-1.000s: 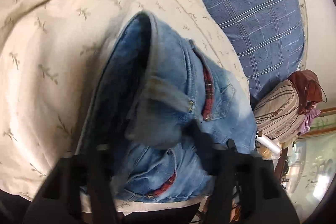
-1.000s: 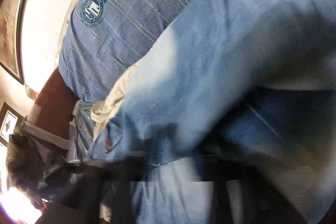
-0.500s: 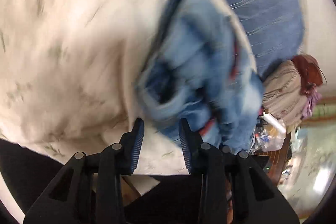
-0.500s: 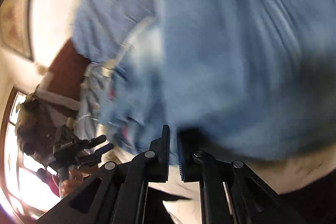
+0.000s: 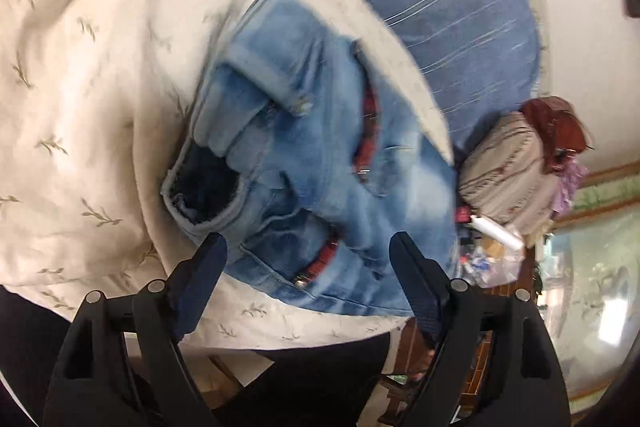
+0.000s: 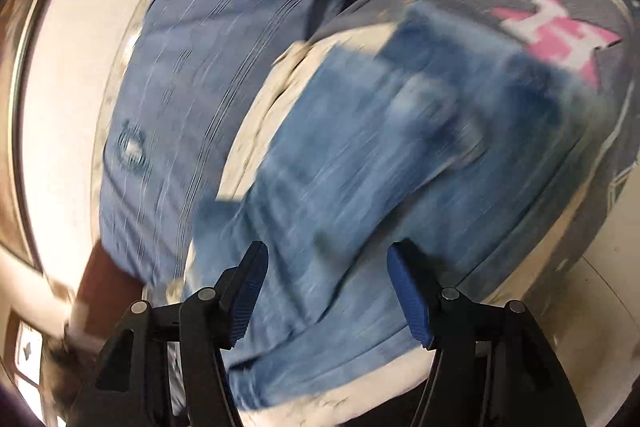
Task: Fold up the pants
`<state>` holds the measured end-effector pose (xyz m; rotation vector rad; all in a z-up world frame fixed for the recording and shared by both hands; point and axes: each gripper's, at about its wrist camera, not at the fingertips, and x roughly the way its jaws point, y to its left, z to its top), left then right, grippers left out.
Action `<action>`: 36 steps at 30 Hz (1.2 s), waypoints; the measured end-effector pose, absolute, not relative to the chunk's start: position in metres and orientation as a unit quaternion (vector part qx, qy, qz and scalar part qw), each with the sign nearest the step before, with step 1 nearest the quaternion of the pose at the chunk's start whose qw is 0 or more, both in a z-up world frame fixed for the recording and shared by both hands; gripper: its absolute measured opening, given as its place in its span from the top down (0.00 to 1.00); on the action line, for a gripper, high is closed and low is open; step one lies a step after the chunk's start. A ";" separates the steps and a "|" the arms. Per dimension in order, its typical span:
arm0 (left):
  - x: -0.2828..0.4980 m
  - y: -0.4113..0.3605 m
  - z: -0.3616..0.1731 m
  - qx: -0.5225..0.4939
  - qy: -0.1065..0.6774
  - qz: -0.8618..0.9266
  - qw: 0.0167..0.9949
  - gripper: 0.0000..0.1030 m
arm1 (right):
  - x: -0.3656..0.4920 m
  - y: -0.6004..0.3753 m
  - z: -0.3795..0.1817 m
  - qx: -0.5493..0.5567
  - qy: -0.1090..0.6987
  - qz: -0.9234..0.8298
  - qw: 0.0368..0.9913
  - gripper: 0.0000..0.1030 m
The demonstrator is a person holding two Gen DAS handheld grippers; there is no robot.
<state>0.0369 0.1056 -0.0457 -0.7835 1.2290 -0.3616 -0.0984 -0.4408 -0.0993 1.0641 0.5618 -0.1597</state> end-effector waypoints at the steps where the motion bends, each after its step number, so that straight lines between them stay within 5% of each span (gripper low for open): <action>1: 0.043 0.101 -0.051 -0.353 0.566 -0.157 0.728 0.19 | -0.096 -0.447 -0.100 0.505 0.258 -0.074 0.820 0.38; 4: 0.056 0.091 -0.054 -0.358 0.574 -0.147 0.722 0.19 | -0.085 -0.457 -0.101 0.506 0.246 -0.068 0.824 0.38; 5: 0.064 0.087 -0.052 -0.362 0.575 -0.150 0.719 0.20 | -0.081 -0.460 -0.100 0.504 0.241 -0.069 0.827 0.45; 6: 0.070 0.083 -0.048 -0.361 0.573 -0.154 0.720 0.36 | -0.075 -0.461 -0.098 0.500 0.242 -0.072 0.828 0.67; 7: 0.076 0.079 -0.044 -0.353 0.575 -0.152 0.722 0.69 | -0.067 -0.462 -0.095 0.496 0.249 -0.074 0.828 0.84; 8: 0.084 0.074 -0.037 -0.346 0.579 -0.165 0.720 0.82 | -0.061 -0.465 -0.087 0.494 0.247 -0.067 0.831 0.96; 9: 0.087 0.071 -0.033 -0.342 0.579 -0.170 0.720 0.87 | -0.064 -0.468 -0.073 0.489 0.227 -0.060 0.840 0.96; 14: 0.061 0.073 0.006 -0.311 0.544 -0.194 0.755 0.87 | -0.117 -0.483 -0.014 0.423 0.146 -0.062 0.892 0.98; 23: 0.027 0.062 -0.094 -0.308 0.636 -0.174 0.686 0.86 | -0.151 -0.503 -0.133 0.506 0.245 -0.148 0.814 0.93; 26: 0.029 0.070 -0.087 -0.317 0.636 -0.186 0.678 0.86 | -0.161 -0.506 -0.125 0.514 0.229 -0.163 0.811 0.81; 29: 0.017 0.075 -0.071 -0.283 0.625 -0.212 0.697 0.75 | -0.180 -0.510 -0.094 0.471 0.214 -0.241 0.821 0.61; 36: -0.007 0.133 -0.029 -0.297 0.542 -0.219 0.755 0.46 | -0.140 -0.464 -0.018 0.331 0.237 -0.202 0.891 0.50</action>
